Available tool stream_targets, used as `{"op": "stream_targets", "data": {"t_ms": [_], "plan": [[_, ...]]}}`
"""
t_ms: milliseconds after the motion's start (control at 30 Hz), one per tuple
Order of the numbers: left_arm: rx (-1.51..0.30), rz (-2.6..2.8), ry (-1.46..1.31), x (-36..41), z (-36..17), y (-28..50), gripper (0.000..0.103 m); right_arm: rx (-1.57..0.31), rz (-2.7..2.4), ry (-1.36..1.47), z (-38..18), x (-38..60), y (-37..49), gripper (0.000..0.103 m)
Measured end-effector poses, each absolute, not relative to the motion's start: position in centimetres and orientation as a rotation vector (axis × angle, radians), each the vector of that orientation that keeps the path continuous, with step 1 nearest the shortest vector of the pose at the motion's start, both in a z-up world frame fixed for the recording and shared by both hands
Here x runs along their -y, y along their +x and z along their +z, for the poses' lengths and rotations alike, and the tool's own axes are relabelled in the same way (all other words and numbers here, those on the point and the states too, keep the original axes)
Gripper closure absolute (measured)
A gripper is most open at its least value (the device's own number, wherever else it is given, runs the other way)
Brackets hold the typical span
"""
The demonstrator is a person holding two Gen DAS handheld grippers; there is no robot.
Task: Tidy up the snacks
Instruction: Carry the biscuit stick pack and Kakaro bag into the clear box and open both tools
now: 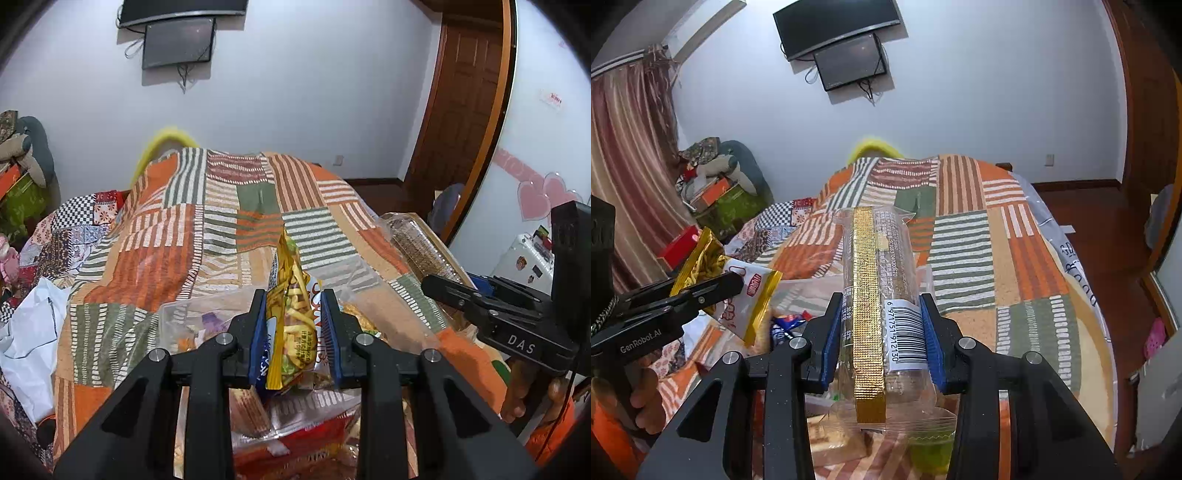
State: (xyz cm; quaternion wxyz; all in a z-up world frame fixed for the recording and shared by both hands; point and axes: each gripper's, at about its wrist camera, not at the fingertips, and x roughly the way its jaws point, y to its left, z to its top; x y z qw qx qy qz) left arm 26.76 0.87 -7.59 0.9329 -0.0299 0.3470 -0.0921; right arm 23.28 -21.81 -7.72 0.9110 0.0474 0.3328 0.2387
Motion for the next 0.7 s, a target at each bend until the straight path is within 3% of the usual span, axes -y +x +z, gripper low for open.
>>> {"op": "stream_targets", "data": {"t_ms": [500, 633, 700], "plan": [[-0.849, -0.234, 0.021, 1.9, -10.2, 30.4, 0.075, -0.807, 0.487, 0.057, -10.8, 20.2, 26.3, 0.067], [-0.879, -0.226, -0.004, 1.7, -10.7, 30.9, 0.074, -0.809, 0.495, 0.051, -10.7, 20.0, 26.5, 0.077], [-0.891, -0.217, -0.014, 1.5, -11.0, 31.3, 0.073, -0.813, 0.509, 0.053, -10.4, 19.9, 26.6, 0.077]]}}
